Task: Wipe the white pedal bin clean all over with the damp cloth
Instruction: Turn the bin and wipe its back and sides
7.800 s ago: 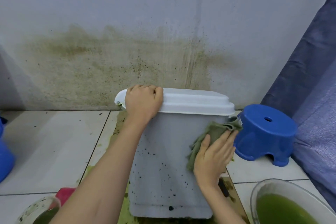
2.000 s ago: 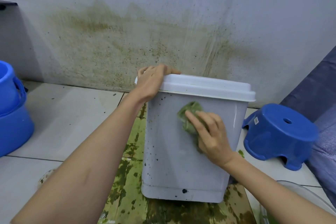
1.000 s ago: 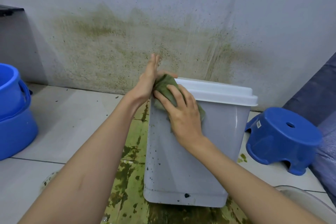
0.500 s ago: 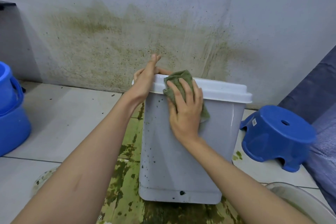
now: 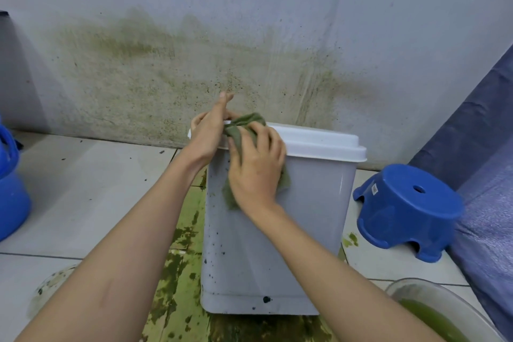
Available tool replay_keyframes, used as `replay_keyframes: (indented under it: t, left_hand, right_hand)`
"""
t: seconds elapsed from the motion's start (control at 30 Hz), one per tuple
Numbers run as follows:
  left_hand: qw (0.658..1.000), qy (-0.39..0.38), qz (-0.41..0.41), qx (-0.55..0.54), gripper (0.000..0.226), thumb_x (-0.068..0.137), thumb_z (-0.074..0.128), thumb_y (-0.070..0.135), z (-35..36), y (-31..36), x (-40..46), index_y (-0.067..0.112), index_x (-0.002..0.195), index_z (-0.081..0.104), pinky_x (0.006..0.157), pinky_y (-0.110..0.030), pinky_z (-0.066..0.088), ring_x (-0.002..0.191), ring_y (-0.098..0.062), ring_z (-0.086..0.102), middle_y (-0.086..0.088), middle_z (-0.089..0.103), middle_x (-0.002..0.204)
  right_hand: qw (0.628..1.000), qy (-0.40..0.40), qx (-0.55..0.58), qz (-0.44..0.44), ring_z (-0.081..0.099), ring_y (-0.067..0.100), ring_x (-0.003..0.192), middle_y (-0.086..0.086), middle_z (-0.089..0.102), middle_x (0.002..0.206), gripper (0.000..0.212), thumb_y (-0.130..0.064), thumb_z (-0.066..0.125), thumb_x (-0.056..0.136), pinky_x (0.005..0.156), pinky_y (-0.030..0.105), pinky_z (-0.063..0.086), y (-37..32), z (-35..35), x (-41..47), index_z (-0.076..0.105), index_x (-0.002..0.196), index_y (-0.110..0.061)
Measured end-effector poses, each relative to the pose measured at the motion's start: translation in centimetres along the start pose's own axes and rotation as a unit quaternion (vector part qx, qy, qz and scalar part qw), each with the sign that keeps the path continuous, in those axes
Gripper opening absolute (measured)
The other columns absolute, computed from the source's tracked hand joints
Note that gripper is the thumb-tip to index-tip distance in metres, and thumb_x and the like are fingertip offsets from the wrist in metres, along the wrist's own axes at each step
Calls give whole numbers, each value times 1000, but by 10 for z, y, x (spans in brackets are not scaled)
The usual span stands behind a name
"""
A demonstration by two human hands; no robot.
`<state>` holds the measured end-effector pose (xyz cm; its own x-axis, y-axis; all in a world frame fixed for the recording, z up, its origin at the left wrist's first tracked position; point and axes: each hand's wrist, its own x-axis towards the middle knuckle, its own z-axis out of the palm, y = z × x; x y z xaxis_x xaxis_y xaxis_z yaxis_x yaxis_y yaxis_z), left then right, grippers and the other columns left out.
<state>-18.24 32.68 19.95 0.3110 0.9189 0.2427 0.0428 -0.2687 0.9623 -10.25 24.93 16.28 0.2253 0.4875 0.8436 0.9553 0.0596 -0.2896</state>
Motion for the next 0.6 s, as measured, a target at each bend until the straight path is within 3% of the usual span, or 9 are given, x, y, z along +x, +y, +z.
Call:
replay_keyframes:
  t: [0.07, 0.17, 0.27, 0.4, 0.5, 0.6]
  left_hand:
    - [1000, -10, 3, -6, 46, 73, 22, 83, -2, -1, -1, 62, 106, 48, 115, -46, 18, 127, -20, 44, 15, 72, 94]
    - [1000, -10, 15, 8, 53, 78, 19, 78, 0, 5, -7, 56, 114, 51, 115, -44, 13, 131, -17, 37, 24, 70, 98]
    - [993, -8, 45, 104, 44, 93, 24, 64, 2, 7, -13, 48, 121, 54, 104, -27, 8, 124, -1, 29, 24, 65, 106]
    - [964, -9, 115, 240, 42, 83, 39, 61, 5, 9, -16, 43, 109, 67, 98, -24, 8, 109, -2, 43, 26, 57, 93]
    - [942, 17, 137, 307, 38, 80, 44, 62, 9, 5, -14, 45, 105, 67, 96, -24, 10, 102, -2, 45, 24, 52, 87]
    - [931, 33, 151, 330, 38, 80, 43, 62, 12, 5, -13, 46, 106, 66, 96, -24, 12, 101, 0, 43, 22, 53, 96]
  right_hand:
    - [999, -15, 2, -28, 43, 23, 112, 5, 61, 117, 28, -31, 50, 91, 100, 39, 31, 6, -5, -1, 67, 107, -15]
    - [1000, 5, 0, -15, 43, 24, 120, 8, 55, 128, 25, -21, 53, 91, 103, 39, 33, 49, -25, -6, 62, 114, -13]
    - [993, 73, -17, 94, 40, 27, 129, 12, 48, 139, 30, -21, 45, 97, 109, 40, 31, 98, -46, -7, 57, 120, -5]
    - [945, 154, 65, 282, 33, 27, 137, 12, 35, 148, 44, -28, 33, 101, 113, 43, 27, 111, -48, -2, 46, 133, -1]
    - [955, 143, 19, 261, 25, 30, 141, 17, 26, 152, 47, -31, 30, 102, 113, 47, 28, 101, -34, -24, 40, 138, -4]
    - [980, 35, -81, 178, 13, 33, 143, 13, 10, 157, 52, -37, 28, 101, 114, 50, 23, 91, -17, -88, 22, 147, -14]
